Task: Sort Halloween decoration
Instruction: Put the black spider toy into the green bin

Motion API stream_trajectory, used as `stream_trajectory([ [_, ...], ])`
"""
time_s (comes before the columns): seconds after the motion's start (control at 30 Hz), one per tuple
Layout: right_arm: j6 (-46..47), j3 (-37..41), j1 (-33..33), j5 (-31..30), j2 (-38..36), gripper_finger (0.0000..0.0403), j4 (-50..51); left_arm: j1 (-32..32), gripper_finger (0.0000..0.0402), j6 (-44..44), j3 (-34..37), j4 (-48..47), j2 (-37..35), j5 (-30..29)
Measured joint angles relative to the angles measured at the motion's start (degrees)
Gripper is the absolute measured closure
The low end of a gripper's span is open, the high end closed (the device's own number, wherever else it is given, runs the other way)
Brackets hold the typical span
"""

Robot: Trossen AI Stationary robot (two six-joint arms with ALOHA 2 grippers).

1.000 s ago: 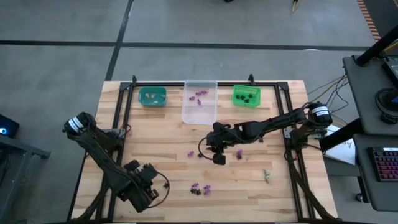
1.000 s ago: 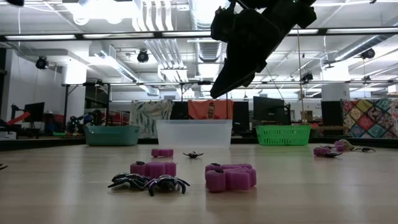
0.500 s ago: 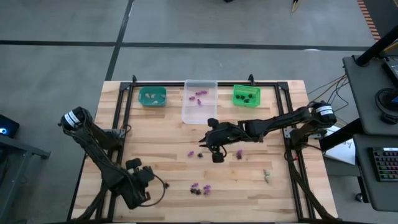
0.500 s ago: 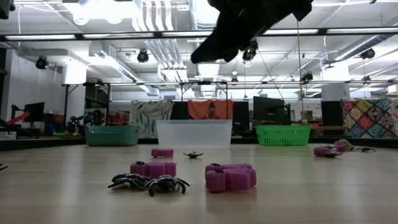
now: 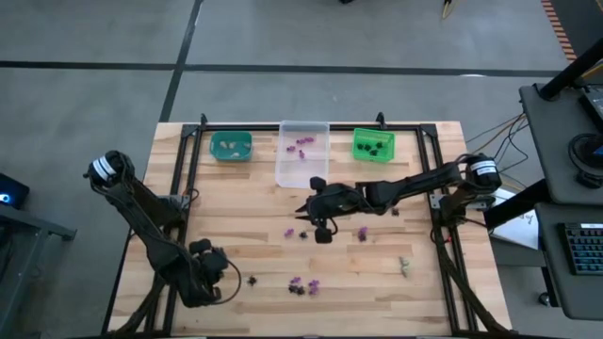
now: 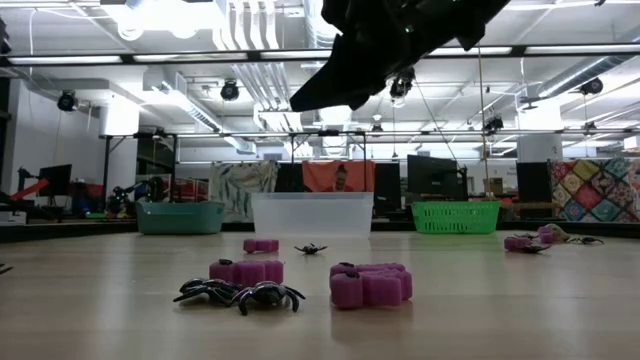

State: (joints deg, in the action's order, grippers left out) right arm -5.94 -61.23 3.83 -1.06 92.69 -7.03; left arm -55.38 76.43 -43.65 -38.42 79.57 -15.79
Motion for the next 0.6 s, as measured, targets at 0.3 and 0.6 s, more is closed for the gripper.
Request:
stream_trajectory([
  [0.3,0.8,0.1,0.0,0.0,2.0,0.0333,0.3,-0.4,0.0275,0.6,0.2,-4.5,4.6,2.4],
  [0.6,-0.6,0.1,-0.1,0.0,2.2,0.0329,0.3,-0.8,0.0265,1.3,3.2,-2.4,6.0,6.6],
])
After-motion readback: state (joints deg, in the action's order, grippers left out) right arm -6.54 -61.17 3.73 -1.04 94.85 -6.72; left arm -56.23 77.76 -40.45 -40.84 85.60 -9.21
